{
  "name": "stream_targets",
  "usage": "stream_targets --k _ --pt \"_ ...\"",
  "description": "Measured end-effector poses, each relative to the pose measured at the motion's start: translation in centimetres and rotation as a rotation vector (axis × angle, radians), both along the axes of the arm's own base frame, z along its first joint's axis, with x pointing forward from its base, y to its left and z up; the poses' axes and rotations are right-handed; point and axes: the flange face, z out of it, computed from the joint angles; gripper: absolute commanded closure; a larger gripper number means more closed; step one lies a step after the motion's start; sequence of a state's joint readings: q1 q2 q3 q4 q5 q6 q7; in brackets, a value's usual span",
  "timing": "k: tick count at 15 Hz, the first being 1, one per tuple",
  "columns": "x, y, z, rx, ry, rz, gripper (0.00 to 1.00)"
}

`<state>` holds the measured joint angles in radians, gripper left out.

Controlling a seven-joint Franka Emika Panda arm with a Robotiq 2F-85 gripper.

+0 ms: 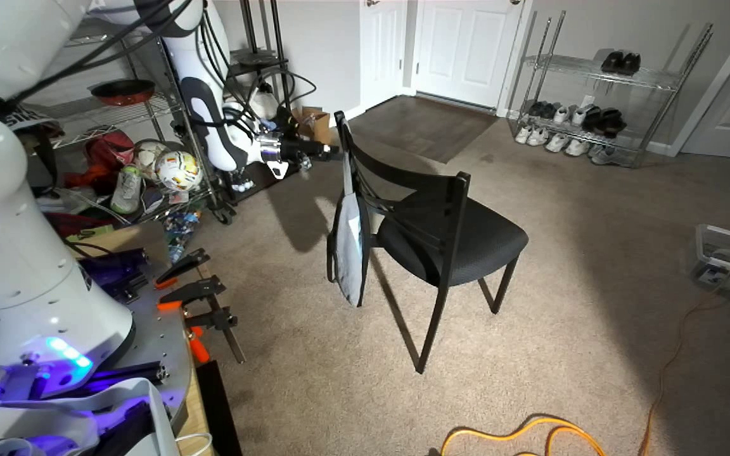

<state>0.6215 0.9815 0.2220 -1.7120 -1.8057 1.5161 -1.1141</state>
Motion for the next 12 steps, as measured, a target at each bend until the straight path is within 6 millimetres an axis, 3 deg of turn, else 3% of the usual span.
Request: stream_targets --k 8,12 --pt "0.2 2.3 0.5 0.032 -0.021 0.016 0.0" --pt "1.1 1.7 0.1 0.027 -0.031 0.001 0.0"
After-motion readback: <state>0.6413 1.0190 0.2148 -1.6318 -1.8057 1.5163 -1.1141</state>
